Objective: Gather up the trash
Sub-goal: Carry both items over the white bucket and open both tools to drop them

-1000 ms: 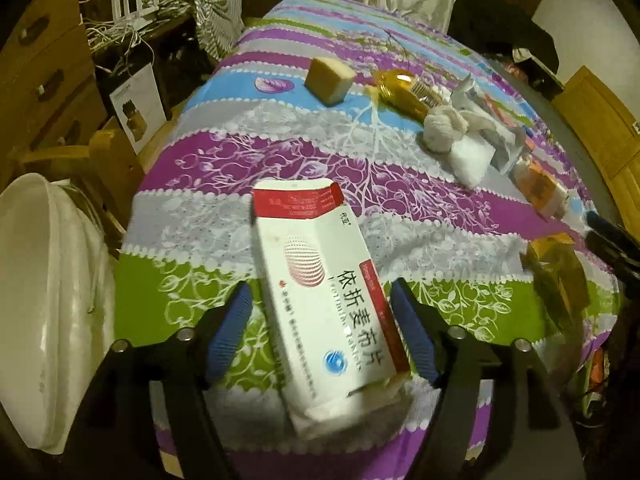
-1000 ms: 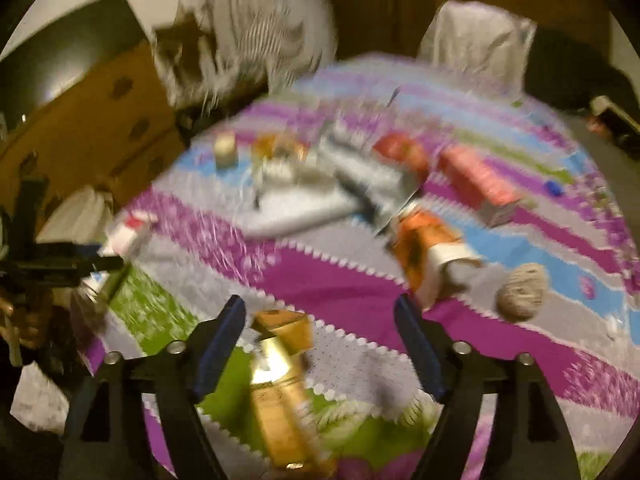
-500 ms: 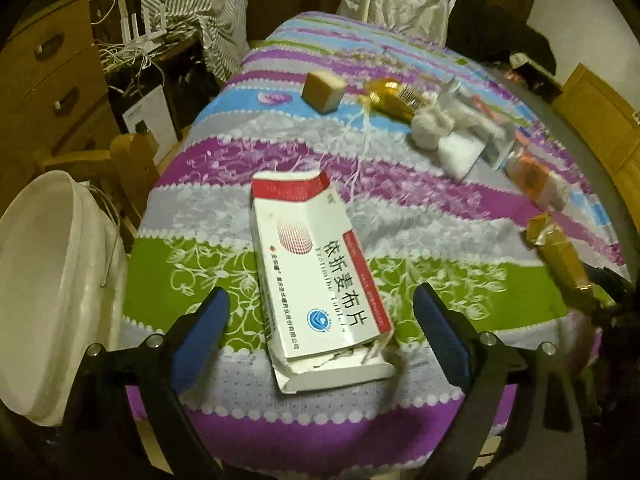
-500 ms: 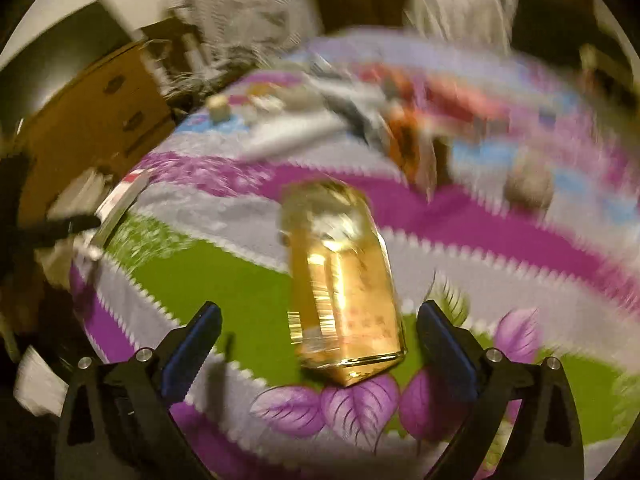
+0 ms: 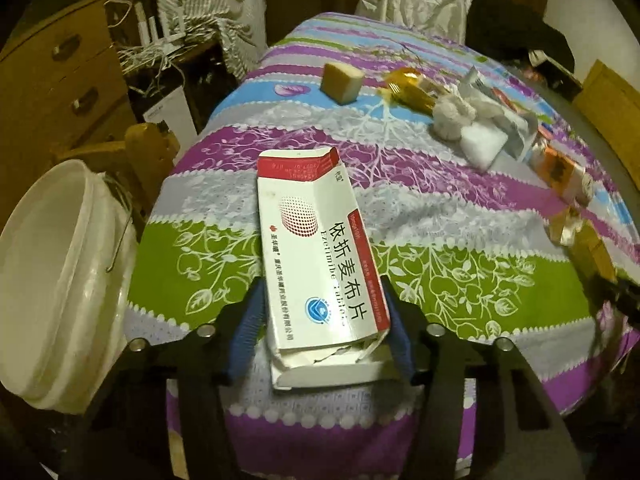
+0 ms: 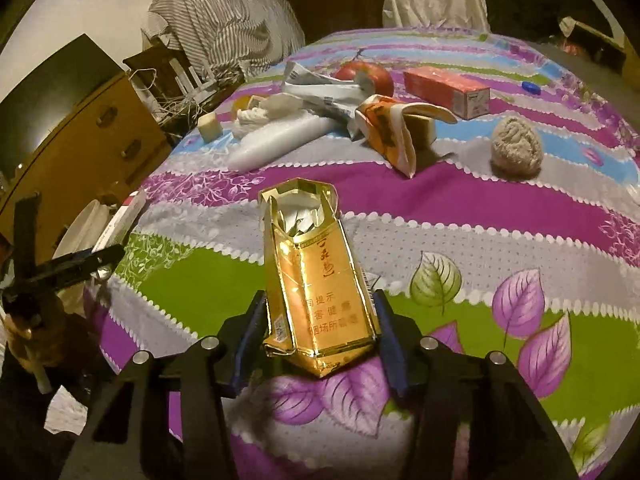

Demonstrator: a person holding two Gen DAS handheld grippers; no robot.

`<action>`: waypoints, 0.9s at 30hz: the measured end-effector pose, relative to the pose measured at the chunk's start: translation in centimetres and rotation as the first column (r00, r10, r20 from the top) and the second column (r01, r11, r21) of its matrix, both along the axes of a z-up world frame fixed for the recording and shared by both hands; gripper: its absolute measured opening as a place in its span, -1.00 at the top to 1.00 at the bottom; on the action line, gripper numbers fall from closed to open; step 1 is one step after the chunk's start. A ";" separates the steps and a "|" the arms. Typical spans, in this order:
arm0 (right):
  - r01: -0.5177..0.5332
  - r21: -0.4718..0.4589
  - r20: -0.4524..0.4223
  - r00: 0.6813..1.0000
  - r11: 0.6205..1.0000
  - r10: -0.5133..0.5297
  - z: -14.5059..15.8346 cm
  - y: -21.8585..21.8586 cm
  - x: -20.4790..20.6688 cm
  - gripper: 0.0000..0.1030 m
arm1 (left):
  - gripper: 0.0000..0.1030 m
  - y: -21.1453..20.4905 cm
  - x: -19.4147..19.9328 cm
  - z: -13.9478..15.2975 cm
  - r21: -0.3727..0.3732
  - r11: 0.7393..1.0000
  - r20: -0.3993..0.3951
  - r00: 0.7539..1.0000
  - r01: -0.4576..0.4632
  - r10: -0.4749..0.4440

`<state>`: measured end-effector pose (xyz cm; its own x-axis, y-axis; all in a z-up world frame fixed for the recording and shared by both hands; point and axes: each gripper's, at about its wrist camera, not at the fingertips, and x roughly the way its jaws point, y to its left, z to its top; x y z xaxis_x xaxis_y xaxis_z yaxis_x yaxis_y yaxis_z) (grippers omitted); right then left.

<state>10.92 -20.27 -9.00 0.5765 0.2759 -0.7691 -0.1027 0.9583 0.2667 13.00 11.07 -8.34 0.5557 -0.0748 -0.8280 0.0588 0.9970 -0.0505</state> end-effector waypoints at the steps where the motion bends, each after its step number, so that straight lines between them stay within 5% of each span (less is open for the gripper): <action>1: 0.003 -0.006 0.005 1.000 1.000 -0.003 0.0 0.2 -0.1 -0.02 | 0.01 0.1 -0.1 0.4 0.007 1.000 0.002 1.000 -0.018 0.018; 6: -0.013 0.002 0.064 0.998 1.000 0.012 2.3 2.5 -0.7 -0.01 | 0.02 0.5 -1.3 4.1 0.061 0.995 0.103 0.992 -0.083 0.076; 15: -0.206 -0.016 0.173 0.963 0.978 0.206 9.4 13.2 3.4 -0.02 | 0.01 6.6 -3.9 11.2 0.105 0.970 0.253 0.949 -0.221 0.189; 27: -0.501 -0.047 0.156 0.851 0.864 0.501 16.0 36.0 9.5 -0.03 | 0.01 18.9 -5.7 13.6 0.140 0.897 0.285 0.885 -0.420 0.369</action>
